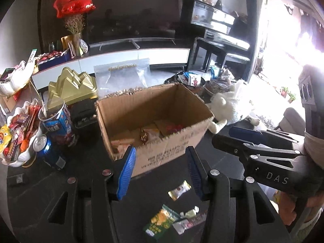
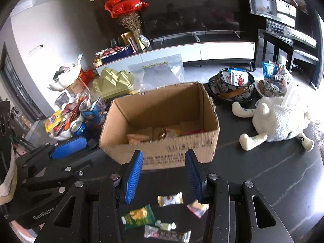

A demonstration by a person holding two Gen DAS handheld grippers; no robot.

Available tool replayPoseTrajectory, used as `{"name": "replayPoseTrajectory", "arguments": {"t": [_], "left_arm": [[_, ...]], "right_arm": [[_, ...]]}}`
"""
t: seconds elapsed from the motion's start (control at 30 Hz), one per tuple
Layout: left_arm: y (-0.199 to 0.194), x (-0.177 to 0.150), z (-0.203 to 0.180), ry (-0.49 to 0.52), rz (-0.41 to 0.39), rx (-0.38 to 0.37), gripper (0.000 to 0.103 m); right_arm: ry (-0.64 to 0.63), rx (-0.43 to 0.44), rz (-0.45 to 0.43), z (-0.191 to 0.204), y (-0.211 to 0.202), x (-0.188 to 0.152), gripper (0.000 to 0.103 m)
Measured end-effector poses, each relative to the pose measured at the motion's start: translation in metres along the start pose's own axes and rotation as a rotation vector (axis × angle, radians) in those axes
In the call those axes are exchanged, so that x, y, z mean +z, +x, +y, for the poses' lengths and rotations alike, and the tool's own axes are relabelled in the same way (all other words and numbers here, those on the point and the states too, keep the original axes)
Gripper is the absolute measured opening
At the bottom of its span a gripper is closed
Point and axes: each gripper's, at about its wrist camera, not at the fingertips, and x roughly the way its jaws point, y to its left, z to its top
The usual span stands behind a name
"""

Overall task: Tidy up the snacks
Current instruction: 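Move both tools back down to the snacks left on the table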

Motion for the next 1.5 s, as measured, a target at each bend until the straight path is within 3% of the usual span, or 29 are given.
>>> {"name": "replayPoseTrajectory", "arguments": {"t": [0.43,0.77,1.3,1.5], "left_arm": [[-0.029,-0.044,-0.01,0.018,0.023,-0.015,0.052],[-0.027,-0.078,-0.019,0.038,0.056,-0.017,0.052],[0.002,-0.137,-0.012,0.034,0.164,0.021,0.052],[0.017,-0.158,-0.015,0.087,0.21,0.039,0.055]], "right_arm": [[-0.065,0.006,0.055,0.017,-0.022,-0.041,0.045],[-0.076,0.008,0.112,0.015,-0.019,-0.078,0.045],[-0.27,0.008,0.316,0.027,0.023,-0.134,0.045],[-0.35,0.058,0.396,0.033,0.043,-0.157,0.045]]}}
